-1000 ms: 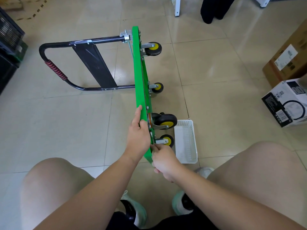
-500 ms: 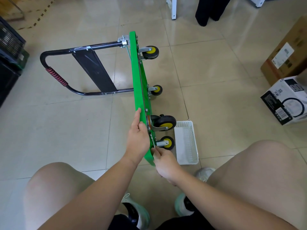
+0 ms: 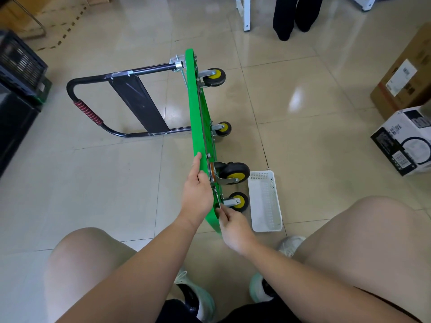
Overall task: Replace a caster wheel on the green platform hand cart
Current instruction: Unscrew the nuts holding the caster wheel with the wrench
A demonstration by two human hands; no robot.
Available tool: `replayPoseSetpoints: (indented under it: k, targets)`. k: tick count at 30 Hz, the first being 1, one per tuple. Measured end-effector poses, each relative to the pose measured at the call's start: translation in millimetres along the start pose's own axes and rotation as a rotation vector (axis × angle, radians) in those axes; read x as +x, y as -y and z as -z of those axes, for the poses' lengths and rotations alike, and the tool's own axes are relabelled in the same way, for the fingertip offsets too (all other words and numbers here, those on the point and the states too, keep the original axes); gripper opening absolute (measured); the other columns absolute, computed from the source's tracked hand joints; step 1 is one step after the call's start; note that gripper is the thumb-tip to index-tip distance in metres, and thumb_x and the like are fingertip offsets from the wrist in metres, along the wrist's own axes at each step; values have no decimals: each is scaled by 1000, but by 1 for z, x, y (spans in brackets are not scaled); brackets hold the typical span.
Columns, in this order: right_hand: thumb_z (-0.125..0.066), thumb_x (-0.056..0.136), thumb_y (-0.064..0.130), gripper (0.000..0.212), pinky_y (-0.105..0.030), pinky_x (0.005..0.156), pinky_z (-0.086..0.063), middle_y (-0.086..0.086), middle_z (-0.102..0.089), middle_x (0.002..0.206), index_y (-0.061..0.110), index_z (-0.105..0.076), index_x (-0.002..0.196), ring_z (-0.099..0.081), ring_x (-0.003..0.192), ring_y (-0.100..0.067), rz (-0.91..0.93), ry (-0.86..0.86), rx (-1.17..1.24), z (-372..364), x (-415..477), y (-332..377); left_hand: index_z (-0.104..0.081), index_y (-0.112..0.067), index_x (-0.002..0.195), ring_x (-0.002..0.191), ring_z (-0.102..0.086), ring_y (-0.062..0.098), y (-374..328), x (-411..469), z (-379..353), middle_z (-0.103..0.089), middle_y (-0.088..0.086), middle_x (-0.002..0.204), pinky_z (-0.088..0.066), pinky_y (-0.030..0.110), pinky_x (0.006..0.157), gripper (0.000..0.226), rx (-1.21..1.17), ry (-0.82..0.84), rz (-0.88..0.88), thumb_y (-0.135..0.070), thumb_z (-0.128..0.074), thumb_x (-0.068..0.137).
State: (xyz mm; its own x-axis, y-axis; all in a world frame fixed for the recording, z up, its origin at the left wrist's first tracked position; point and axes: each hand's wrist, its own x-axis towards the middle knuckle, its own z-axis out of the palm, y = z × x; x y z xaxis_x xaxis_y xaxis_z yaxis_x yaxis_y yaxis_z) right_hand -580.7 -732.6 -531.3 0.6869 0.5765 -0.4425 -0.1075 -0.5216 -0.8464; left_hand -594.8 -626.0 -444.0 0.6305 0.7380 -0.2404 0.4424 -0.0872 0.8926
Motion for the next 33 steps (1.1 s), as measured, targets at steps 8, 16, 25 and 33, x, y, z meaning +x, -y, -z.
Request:
replayPoseSetpoints:
  k: [8, 16, 25, 33]
  targets:
    - [-44, 106, 30, 34, -15, 76, -41, -1, -73, 115, 18, -66, 128, -66, 102, -14, 39, -40, 36, -5, 10, -17, -28, -41, 159, 111, -57, 3, -2, 0, -3, -51, -11, 149, -41, 24, 99, 54, 19, 9, -10, -21, -26, 109]
    - [-46, 105, 28, 38, -14, 82, -43, -3, -72, 117, 22, -57, 141, -66, 105, -16, 75, -81, -7, -7, 17, -35, -28, -39, 159, 85, -59, -8, -2, -2, -2, -61, -11, 135, -47, 9, 76, 54, 7, 11, 5, -18, -26, 109]
    - [-46, 105, 29, 42, -13, 90, -37, -5, -65, 131, 28, -48, 147, -59, 116, -16, 114, -53, -56, -4, 37, -52, -31, -41, 157, 98, -61, -6, 2, 4, -1, -60, -20, 136, -47, 13, 90, 53, 15, -14, -1, -20, -28, 109]
    - [-45, 105, 34, 43, -20, 96, -39, -6, -63, 134, 31, -47, 147, -57, 124, -24, 131, 27, -104, -2, 49, -65, -32, -42, 157, 129, -57, 20, 12, 9, -6, -52, -9, 151, -44, 38, 113, 52, 25, -33, -12, -22, -29, 109]
